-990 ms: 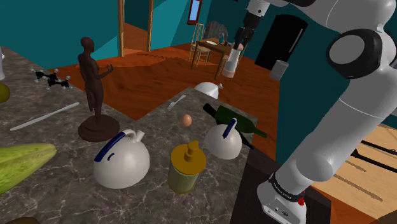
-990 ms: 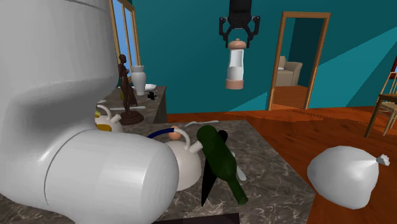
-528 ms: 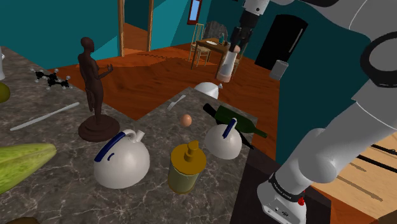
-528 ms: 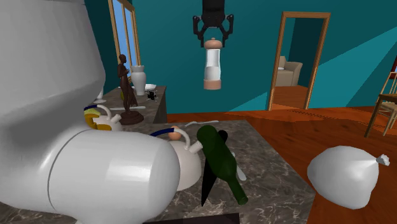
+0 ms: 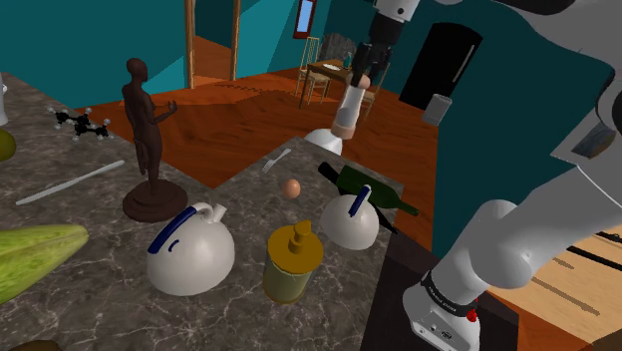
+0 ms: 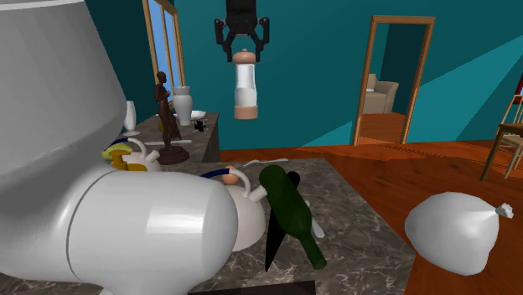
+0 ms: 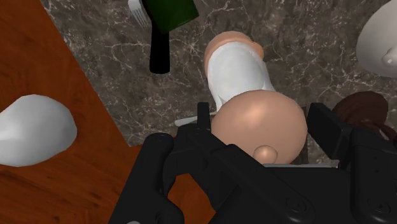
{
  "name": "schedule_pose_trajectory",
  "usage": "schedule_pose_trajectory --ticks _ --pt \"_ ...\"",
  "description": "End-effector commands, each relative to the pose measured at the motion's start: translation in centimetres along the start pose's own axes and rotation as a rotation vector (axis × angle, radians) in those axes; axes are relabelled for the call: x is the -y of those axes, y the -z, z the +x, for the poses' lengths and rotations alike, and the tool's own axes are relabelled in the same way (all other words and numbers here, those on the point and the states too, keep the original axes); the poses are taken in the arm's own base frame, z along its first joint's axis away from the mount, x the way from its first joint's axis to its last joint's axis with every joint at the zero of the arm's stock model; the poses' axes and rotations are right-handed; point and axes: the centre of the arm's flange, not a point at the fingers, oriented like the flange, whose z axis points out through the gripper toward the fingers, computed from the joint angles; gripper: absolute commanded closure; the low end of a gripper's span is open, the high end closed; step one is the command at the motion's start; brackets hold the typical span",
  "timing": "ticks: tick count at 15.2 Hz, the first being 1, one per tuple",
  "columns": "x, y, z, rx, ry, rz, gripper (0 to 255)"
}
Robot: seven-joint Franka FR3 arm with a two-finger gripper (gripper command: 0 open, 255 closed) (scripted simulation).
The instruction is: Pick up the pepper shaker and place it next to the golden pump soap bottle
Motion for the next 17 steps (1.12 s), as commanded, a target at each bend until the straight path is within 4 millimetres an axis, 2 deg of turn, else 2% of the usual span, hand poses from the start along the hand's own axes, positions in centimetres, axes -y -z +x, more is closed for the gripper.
schedule_pose_trajectory --ticks 1,17 --pt "2.4 -0.2 -0.9 0.0 -0.002 -0.001 255" --pt "22.4 0.4 -7.7 0.0 -0.002 -0.001 255"
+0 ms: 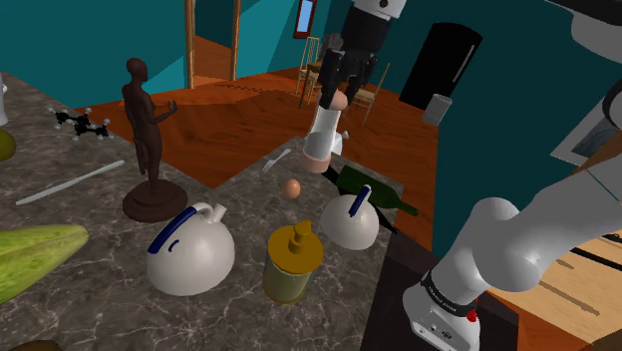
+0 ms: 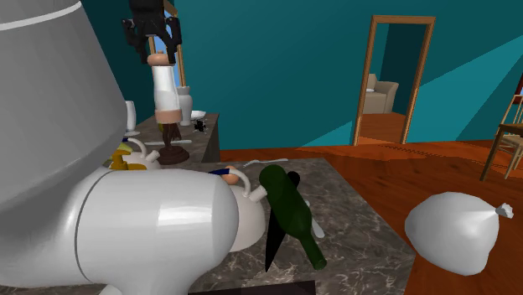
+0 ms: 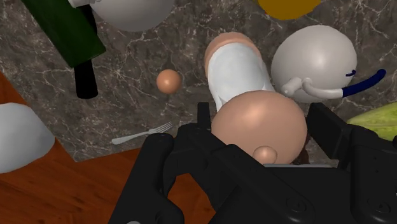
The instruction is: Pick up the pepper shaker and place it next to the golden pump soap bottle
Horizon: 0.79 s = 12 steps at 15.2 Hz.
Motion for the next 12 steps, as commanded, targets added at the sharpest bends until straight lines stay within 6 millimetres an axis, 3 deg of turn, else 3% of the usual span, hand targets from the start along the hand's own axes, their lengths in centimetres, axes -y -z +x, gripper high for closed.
schedule_pose_trajectory --ticks 1,12 --pt "2.3 0.3 -0.9 -0.001 -0.002 0.0 255" --pt "16.1 0.8 -5.6 -0.001 -0.002 0.0 255"
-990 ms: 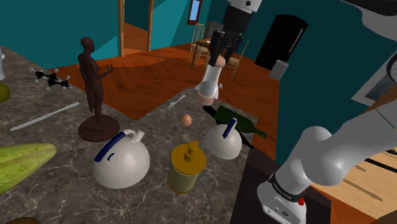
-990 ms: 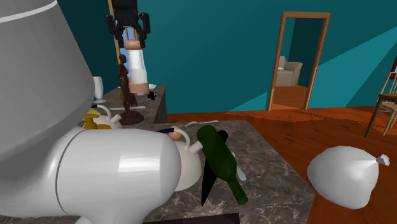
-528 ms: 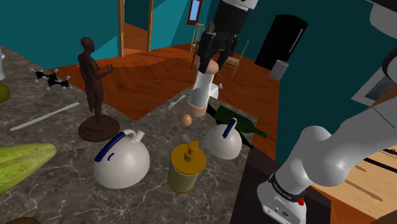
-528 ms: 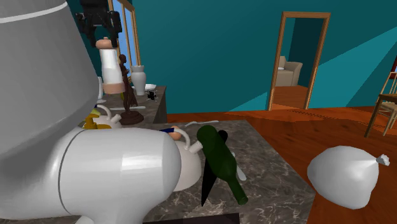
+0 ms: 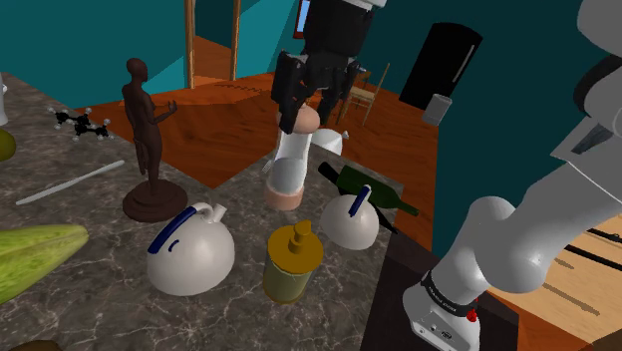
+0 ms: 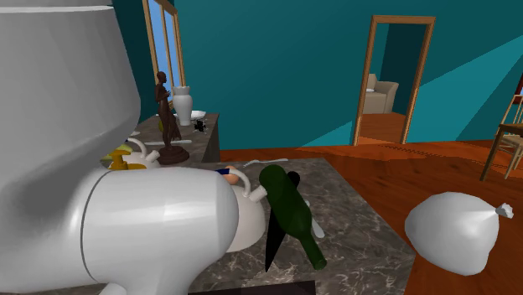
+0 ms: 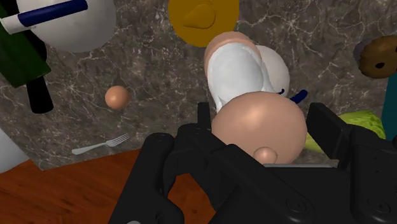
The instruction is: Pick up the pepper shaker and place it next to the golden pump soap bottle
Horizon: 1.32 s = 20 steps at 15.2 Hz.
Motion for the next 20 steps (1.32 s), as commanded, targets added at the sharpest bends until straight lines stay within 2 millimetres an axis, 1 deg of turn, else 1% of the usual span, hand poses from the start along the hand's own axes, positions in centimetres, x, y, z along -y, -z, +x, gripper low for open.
schedule_pose_trajectory --ticks 1,10,20 --pt "2.3 0.1 -1.0 0.0 -0.002 0.0 255" --pt "13.4 0.5 -4.8 0.0 -0.002 0.0 255" --pt "13.4 -4.8 -5.3 0.0 -0.002 0.0 255"
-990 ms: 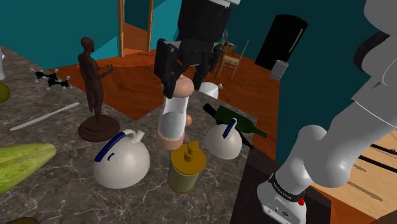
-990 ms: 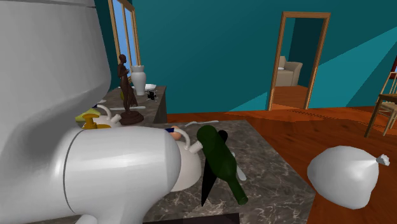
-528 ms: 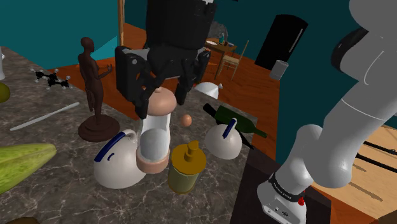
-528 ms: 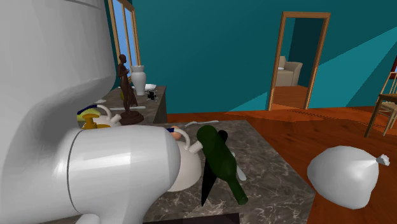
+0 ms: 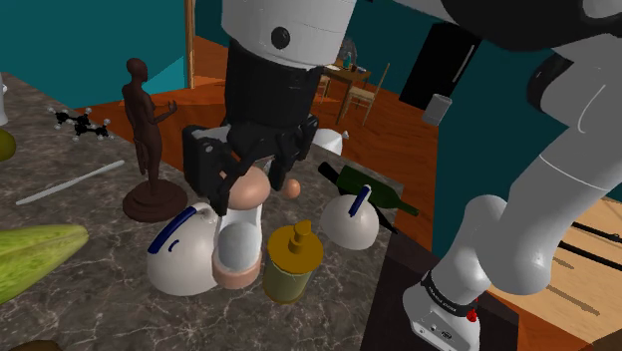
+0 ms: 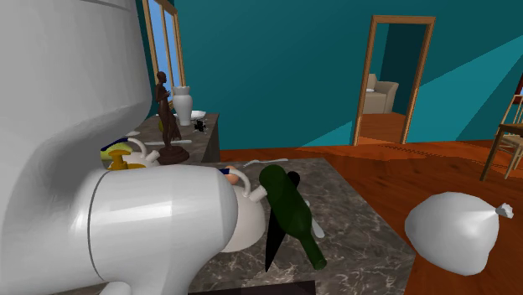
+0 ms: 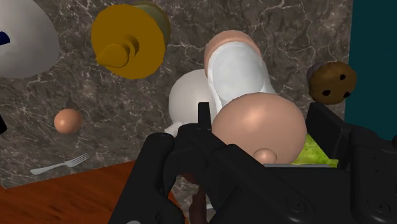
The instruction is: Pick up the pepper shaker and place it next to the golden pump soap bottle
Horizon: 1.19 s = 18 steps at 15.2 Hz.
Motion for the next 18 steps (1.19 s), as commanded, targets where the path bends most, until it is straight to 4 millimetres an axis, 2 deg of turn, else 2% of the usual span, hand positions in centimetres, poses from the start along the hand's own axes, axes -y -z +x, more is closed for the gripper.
schedule_pose_trajectory --ticks 1,18 --pt "0.2 -1.1 -0.1 0.0 0.0 0.0 255" --pt "0.2 -10.1 -0.9 0.0 0.0 0.0 255"
